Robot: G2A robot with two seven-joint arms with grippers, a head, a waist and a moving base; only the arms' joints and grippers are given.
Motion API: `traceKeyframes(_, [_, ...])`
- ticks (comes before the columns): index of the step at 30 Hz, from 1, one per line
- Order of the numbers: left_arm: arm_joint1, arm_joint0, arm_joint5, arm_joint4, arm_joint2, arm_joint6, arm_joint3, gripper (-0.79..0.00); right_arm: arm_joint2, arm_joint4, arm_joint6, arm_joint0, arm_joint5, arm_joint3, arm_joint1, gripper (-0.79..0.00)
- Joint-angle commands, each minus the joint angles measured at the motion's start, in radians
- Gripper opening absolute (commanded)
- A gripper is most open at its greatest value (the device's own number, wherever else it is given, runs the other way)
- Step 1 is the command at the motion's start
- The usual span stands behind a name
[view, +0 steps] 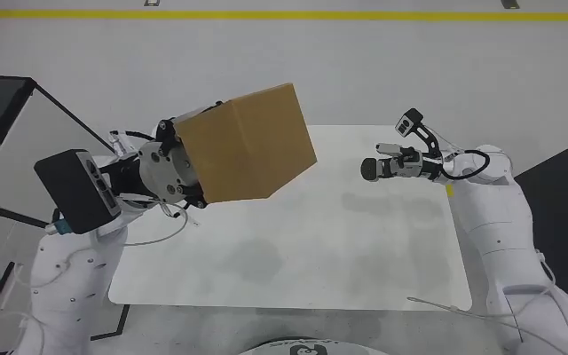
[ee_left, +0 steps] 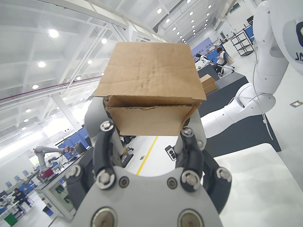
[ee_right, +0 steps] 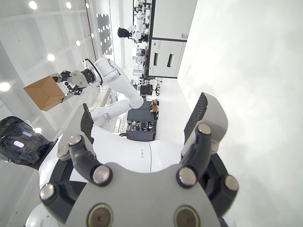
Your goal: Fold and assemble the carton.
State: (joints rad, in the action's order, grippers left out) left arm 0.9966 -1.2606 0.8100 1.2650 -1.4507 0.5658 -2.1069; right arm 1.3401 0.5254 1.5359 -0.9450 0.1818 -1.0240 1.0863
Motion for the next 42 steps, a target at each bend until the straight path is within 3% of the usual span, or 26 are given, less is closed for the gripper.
traceKeyframes(1, [0.001, -0.003, -0.004, -0.01, 0.002, -0.001, 0.003, -0.785, 0.0, 0.0, 0.0, 0.0, 0.0, 0.0, 0.0, 0.0])
traceKeyframes(12, [0.003, -0.009, -0.028, -0.028, 0.008, -0.012, 0.0, -0.785, 0.0, 0.0, 0.0, 0.0, 0.0, 0.0, 0.0, 0.0])
traceKeyframes(24, [-0.003, 0.043, 0.048, 0.115, 0.08, -0.332, -0.005, -0.785, 0.0, 0.0, 0.0, 0.0, 0.0, 0.0, 0.0, 0.0])
traceKeyframes(37, [-0.001, 0.034, 0.034, 0.079, 0.097, -0.35, 0.005, -0.785, 0.0, 0.0, 0.0, 0.0, 0.0, 0.0, 0.0, 0.0])
traceKeyframes(42, [0.003, 0.107, 0.096, -0.035, 0.13, -0.404, 0.084, -0.785, 0.0, 0.0, 0.0, 0.0, 0.0, 0.0, 0.0, 0.0])
